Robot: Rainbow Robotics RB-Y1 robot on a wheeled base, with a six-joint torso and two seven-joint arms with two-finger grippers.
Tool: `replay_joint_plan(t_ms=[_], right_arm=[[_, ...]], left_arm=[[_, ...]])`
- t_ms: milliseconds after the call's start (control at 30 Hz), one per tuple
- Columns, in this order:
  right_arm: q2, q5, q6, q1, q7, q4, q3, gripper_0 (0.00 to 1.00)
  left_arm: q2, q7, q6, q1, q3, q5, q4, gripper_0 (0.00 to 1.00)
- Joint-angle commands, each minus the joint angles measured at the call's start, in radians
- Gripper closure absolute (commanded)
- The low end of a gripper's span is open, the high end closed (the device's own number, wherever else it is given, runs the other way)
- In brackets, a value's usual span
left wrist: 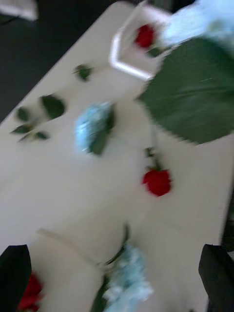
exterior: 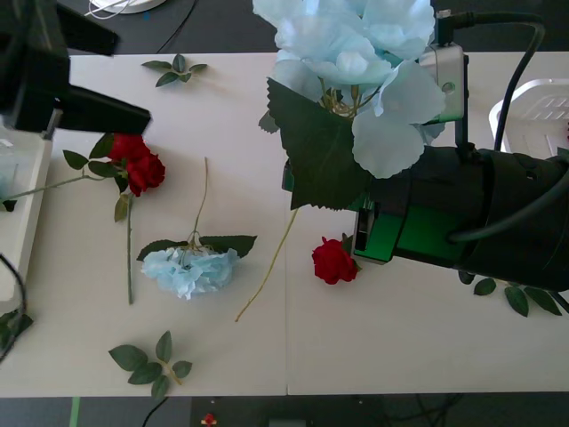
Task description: Place the red flowers into the right box and the blue flowers into the left box. If a person shows an open palm, hand one flower to the person first, then continue sorting.
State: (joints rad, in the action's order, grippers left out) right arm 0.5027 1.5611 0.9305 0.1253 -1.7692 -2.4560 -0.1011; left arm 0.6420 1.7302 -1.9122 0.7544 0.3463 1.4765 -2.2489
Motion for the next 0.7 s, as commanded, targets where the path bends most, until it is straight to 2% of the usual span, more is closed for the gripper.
replay_joint_plan(t_ms=[33,400,700], right_arm=[[-0.027,0.013,-0.013,0.028,-0.030,-0.009,-0.015,1.00],[-0.027,0.017,-0.013,0.040,-0.038,0.029,-0.015,1.00],[-0.039,0.054,-0.013,0.083,-0.050,0.091,-0.014,1.00]], left_arm=[[-0.064,-0.057,-0.008,0.039,0.019,0.091,0.040,0.00],[-0.113,-0.282,-0.008,0.039,-0.012,0.291,0.195,0.00],[-0.124,-0.373,-0.008,0.036,-0.040,0.389,0.338,0.00]])
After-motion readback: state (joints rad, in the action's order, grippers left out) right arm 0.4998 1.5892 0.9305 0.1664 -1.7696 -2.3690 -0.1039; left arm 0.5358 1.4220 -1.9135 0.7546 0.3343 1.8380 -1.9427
